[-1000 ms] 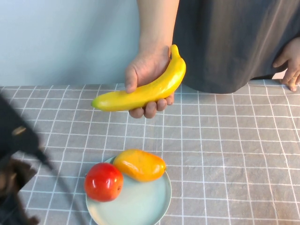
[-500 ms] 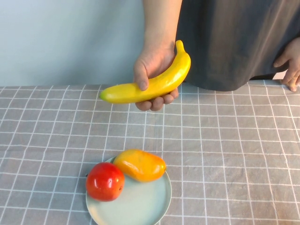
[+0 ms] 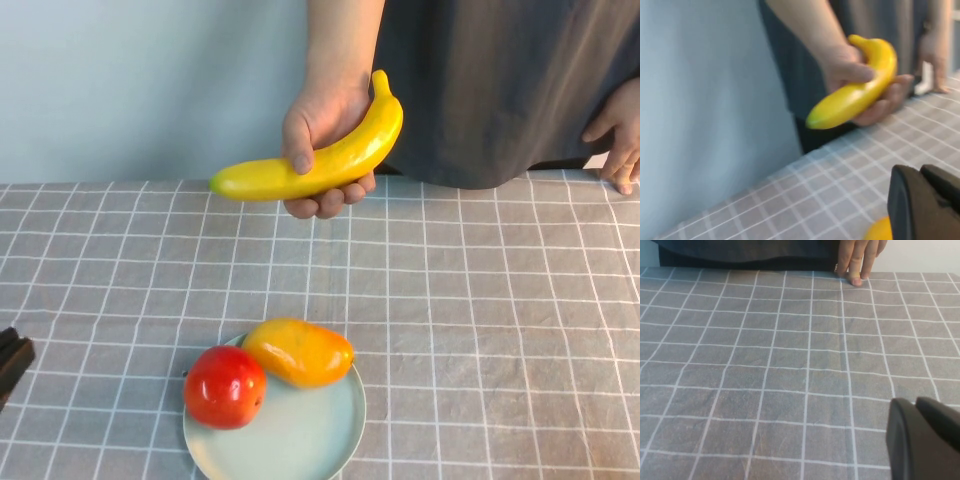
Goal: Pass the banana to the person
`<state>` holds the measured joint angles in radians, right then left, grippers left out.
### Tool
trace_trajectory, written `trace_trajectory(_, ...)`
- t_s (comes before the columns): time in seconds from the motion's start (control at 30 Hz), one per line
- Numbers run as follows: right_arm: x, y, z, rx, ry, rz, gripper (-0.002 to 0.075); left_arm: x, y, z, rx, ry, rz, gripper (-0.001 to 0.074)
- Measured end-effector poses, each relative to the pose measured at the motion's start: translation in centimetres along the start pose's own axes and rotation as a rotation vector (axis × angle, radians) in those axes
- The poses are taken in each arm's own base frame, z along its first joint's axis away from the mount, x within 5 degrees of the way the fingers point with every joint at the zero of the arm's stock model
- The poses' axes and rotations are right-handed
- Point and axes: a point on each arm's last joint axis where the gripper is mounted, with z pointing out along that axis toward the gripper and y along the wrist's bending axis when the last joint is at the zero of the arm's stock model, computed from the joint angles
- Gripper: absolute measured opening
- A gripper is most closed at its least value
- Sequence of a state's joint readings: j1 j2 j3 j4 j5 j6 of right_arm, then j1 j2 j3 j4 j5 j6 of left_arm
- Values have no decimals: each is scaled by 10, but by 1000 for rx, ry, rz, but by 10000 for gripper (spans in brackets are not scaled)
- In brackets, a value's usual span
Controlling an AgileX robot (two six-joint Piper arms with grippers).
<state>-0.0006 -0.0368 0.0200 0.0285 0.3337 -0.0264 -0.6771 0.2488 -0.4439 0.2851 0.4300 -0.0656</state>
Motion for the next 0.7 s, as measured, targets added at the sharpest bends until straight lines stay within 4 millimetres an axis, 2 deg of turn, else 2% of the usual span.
trace_trajectory(0.13, 0, 0, 0, 0, 0, 0, -7, 31, 2, 7, -181, -56, -76, 4)
trace_trajectory(0.3, 0, 0, 0, 0, 0, 0, -7, 66, 7, 3, -431, -187, -165, 4)
trace_trajectory(0.43, 0, 0, 0, 0, 0, 0, -7, 94, 3, 0, -522, -241, -216, 4)
trace_trajectory(0.7, 0, 0, 0, 0, 0, 0, -7, 124, -3, 5, -491, 32, -316, 4)
